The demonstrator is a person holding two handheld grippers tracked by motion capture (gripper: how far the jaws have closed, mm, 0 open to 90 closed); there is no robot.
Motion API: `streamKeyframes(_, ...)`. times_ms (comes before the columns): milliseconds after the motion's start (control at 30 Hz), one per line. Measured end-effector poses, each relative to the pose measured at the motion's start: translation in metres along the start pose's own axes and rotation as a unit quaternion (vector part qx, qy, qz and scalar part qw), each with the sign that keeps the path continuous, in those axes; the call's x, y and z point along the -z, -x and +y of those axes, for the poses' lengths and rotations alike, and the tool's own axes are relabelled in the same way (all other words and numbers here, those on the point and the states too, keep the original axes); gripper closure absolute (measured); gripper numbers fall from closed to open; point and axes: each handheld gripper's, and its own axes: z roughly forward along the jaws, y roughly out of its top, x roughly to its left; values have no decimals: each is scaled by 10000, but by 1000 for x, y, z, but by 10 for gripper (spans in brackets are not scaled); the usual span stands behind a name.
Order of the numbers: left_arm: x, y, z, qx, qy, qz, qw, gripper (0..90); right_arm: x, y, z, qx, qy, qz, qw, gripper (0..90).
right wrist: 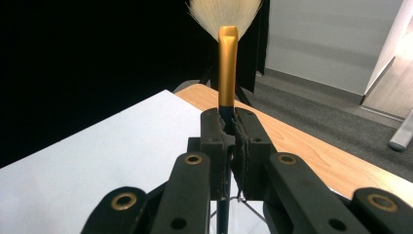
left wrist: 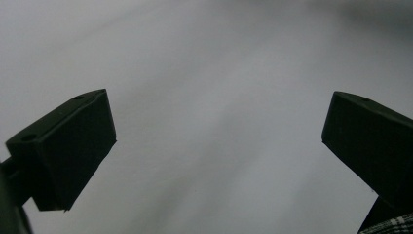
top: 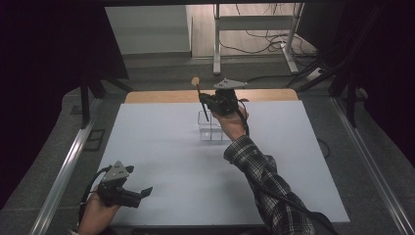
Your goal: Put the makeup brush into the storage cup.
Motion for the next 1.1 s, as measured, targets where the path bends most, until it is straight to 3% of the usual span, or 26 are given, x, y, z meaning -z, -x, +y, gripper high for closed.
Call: streamKeyframes(1100, -1, 1, 0, -39, -55, 1, 10000, 1, -12, 4, -22, -64, -155, -37, 9999, 839)
